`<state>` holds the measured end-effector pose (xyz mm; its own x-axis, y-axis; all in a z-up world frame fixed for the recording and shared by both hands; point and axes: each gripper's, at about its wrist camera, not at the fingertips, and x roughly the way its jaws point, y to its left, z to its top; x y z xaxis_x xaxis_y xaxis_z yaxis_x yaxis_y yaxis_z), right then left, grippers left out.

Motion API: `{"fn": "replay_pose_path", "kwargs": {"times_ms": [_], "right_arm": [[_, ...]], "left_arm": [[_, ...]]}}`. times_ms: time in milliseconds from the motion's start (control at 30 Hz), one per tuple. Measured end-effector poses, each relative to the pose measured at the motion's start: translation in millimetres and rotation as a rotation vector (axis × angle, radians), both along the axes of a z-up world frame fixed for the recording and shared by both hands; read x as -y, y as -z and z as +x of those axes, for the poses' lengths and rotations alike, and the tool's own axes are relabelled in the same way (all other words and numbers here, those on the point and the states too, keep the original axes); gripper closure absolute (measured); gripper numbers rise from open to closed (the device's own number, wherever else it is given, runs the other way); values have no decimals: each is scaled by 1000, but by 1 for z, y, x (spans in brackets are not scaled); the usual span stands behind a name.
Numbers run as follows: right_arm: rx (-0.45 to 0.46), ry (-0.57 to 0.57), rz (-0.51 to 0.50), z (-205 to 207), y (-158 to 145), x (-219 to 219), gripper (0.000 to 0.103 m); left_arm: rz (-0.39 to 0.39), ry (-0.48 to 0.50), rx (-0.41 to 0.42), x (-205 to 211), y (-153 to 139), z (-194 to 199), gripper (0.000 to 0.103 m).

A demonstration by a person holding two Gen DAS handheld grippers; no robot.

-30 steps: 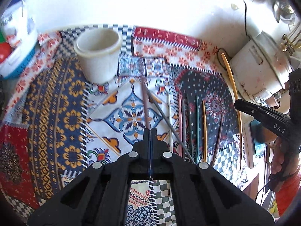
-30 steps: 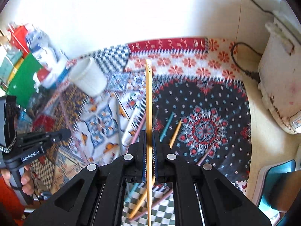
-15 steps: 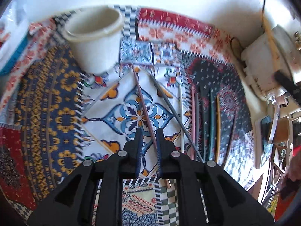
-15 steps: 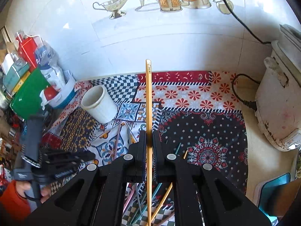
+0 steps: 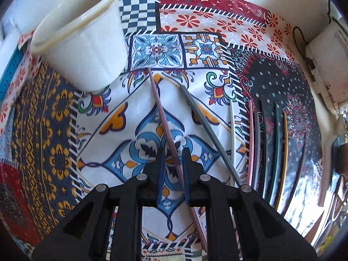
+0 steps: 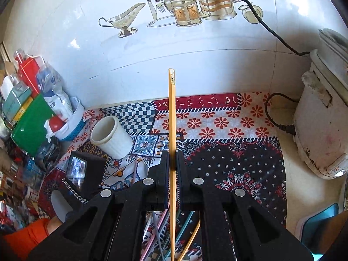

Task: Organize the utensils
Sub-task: 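Lift both held chopsticks upright and carry them toward the white cup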

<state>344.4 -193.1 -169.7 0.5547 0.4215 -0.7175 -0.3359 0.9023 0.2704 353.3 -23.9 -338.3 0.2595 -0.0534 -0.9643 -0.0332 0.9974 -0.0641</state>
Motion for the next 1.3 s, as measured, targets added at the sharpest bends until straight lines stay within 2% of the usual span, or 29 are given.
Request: {"fn": "replay_pose_path", "kwargs": {"times_ms": [133, 267, 433, 667, 767, 1133, 1300], "right_arm": [[9, -6, 10, 3, -1, -4, 98], [26, -25, 18, 6, -5, -11, 97], [51, -44, 20, 9, -11, -20, 98], [83, -73, 30, 15, -18, -41, 98], [107, -77, 48, 17, -22, -50, 98], [178, -149, 93, 40, -38, -101, 98], [216, -190, 105, 54, -41, -131, 98]], "left_arm": [[11, -2, 10, 0, 1, 5, 98], [-76, -45, -6, -17, -1, 5, 100], [-131, -78, 90, -37, -40, -14, 100], [-118, -89, 258, -51, -103, -42, 100], [-136, -101, 309, -53, -124, -47, 100], [-104, -152, 518, -80, -200, -53, 100], [-74, -186, 584, -100, -221, -44, 100]]}}
